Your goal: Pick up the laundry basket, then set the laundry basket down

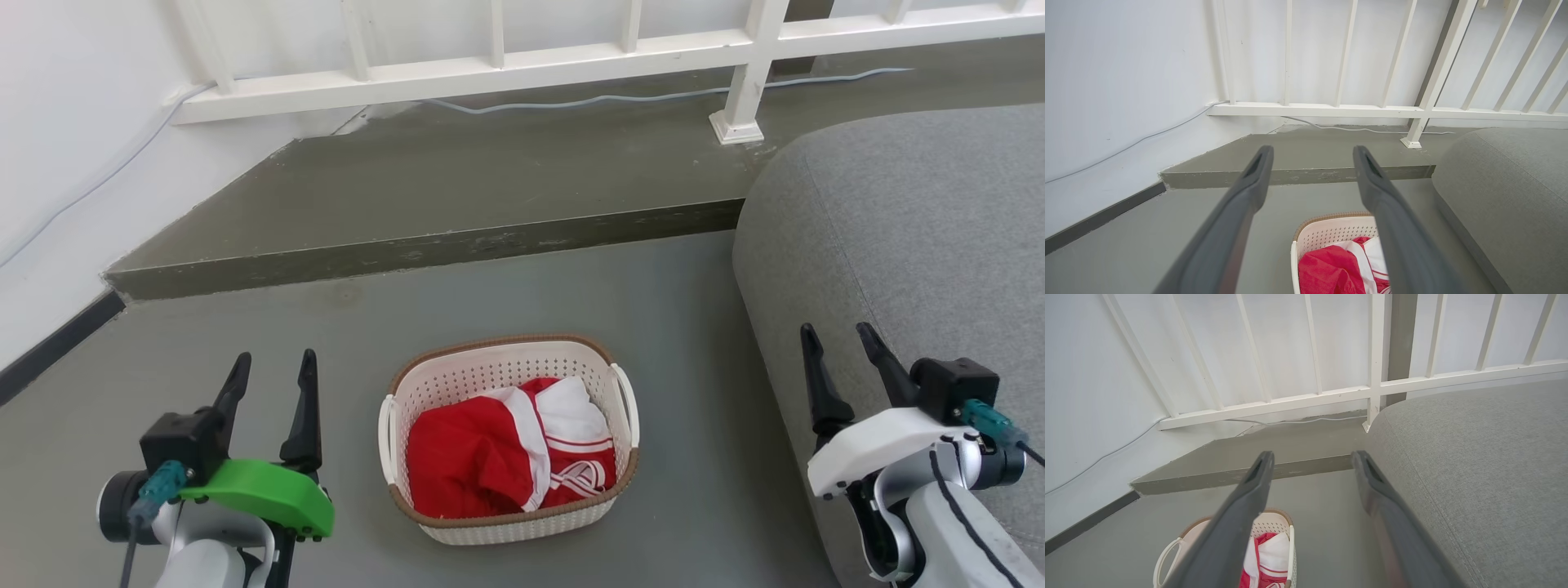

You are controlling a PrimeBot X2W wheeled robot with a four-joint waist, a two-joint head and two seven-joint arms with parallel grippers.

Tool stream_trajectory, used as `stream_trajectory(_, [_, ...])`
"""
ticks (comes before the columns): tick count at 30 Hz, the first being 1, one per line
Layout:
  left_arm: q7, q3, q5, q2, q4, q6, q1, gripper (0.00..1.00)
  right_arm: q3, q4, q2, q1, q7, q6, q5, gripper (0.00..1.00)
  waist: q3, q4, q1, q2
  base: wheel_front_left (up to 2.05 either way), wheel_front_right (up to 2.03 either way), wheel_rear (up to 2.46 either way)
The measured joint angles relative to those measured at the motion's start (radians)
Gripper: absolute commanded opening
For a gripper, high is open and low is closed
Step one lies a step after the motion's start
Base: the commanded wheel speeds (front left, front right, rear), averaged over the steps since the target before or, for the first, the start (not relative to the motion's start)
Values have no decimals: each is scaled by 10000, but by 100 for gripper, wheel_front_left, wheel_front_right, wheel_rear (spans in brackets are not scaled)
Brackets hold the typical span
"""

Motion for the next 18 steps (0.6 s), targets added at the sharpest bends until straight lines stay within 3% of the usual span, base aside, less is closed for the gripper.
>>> stream_trajectory(13, [-391,-215,1379,-105,211,255,20,100,366,182,-23,-14,-351,-265,-1411,100,-54,7,0,0,0,0,0])
stream_trajectory(18, [-393,-209,1392,-194,303,265,45,100,286,219,-23,-14,-359,-267,-1475,100,-68,10,0,0,0,0,0])
